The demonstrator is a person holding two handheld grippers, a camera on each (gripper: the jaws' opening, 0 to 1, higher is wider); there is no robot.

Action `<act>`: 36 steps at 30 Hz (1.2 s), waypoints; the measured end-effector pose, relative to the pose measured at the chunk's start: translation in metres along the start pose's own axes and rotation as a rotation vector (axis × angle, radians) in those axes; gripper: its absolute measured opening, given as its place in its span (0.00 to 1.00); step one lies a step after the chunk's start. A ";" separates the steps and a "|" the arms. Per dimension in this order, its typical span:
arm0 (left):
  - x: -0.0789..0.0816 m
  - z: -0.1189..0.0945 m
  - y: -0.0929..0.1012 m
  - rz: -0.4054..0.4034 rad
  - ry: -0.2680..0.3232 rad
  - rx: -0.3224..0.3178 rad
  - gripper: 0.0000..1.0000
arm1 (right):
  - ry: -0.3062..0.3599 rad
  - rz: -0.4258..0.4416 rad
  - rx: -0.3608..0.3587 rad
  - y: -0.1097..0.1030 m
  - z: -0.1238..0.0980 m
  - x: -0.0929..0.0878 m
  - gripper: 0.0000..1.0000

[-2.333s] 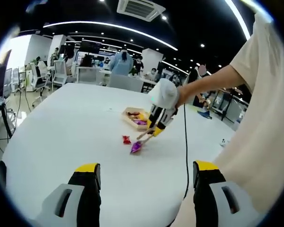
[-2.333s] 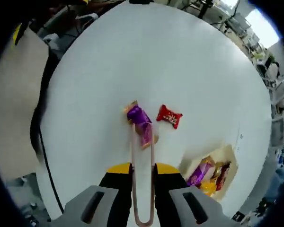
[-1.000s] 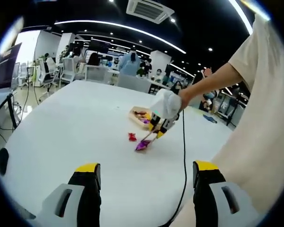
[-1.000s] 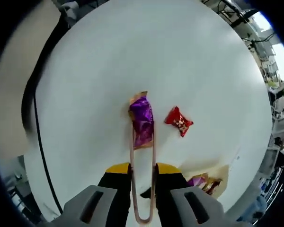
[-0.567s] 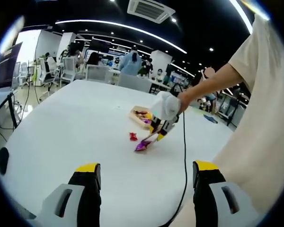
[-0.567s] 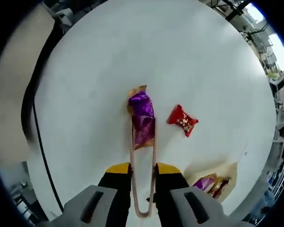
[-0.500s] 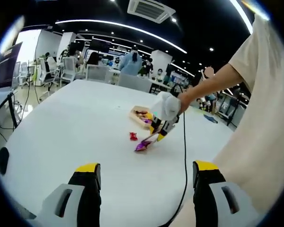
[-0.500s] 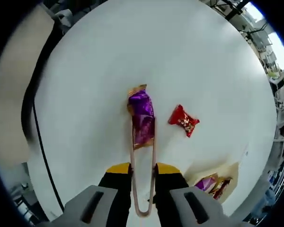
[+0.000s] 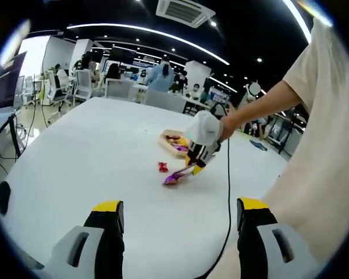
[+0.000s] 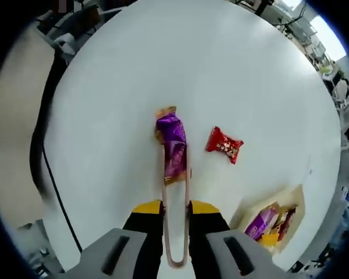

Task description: Place the target food into the container with the food tongs after gripping and lifting it, then release it inside without dropping or visibly crushing the food.

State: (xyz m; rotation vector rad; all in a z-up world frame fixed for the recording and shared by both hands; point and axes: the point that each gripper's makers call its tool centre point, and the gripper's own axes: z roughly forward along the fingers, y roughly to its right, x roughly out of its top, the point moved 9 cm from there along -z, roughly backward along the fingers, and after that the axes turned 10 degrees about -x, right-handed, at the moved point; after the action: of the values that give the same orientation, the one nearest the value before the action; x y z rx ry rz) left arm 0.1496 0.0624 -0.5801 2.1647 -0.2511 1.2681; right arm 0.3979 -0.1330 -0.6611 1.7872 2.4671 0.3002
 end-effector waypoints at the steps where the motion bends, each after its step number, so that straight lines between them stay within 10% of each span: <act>1: 0.000 0.000 0.000 0.000 0.000 0.000 0.79 | 0.003 0.007 0.000 -0.001 0.000 0.000 0.14; 36: 0.016 0.019 0.011 0.073 -0.022 -0.077 0.79 | 0.097 0.361 -0.123 0.027 -0.048 -0.052 0.14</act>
State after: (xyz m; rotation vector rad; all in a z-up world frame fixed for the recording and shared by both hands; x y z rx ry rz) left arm 0.1673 0.0451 -0.5687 2.1219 -0.3848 1.2539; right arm 0.4313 -0.1796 -0.6109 2.2017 2.1147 0.5615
